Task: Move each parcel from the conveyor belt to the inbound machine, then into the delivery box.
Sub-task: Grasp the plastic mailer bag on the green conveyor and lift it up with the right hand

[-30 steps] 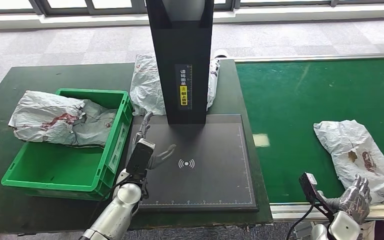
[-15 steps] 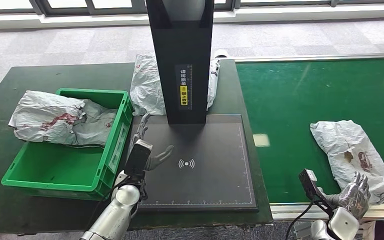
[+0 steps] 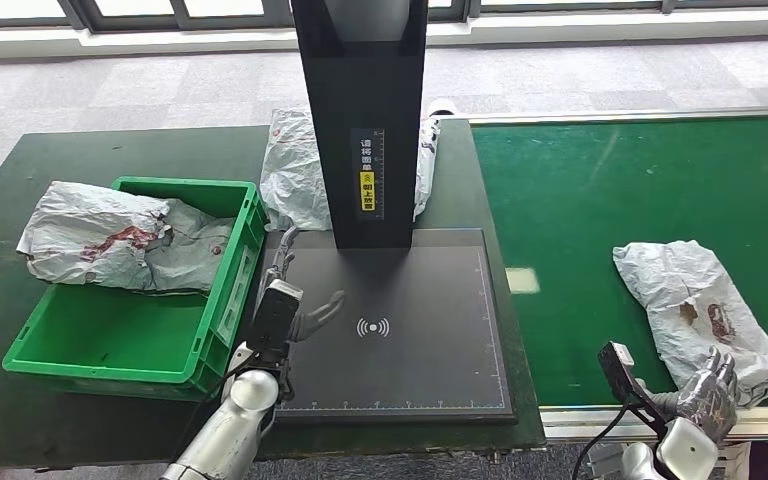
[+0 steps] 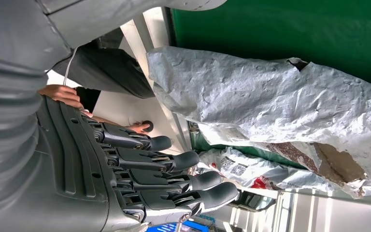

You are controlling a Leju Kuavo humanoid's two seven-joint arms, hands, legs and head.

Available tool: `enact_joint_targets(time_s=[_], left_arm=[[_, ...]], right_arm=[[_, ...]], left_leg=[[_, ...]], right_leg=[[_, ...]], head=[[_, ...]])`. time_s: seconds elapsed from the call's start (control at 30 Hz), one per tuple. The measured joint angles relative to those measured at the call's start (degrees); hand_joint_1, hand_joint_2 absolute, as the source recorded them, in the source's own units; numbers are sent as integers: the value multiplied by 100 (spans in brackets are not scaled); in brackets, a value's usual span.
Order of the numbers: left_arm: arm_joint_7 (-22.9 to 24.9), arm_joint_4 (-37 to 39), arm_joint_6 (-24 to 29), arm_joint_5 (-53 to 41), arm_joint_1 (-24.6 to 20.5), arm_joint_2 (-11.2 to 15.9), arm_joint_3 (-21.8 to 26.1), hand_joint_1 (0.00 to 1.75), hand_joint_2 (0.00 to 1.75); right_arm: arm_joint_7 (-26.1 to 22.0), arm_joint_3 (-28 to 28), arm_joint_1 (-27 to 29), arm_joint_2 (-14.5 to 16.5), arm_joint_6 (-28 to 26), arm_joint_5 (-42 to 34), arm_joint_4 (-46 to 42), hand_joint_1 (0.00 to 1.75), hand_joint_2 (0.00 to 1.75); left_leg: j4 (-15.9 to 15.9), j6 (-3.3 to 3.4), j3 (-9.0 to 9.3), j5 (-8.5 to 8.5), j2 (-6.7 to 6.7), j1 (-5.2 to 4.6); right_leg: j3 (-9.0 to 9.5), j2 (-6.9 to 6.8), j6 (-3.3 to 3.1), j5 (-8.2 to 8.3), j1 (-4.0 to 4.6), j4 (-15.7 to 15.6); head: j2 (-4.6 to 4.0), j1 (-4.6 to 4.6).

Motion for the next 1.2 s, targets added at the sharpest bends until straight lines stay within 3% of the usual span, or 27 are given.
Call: enact_joint_targets(time_s=[1.2], left_arm=[[-29,-178,85,34,168,54,185,0,175]], right_arm=[[110,276,-284,-133,52,-65,442,0,175]], left_leg=[[0,1,-1,1,-3,0]], right_leg=[[0,-2,0,0,0,1]], head=[[0,0]])
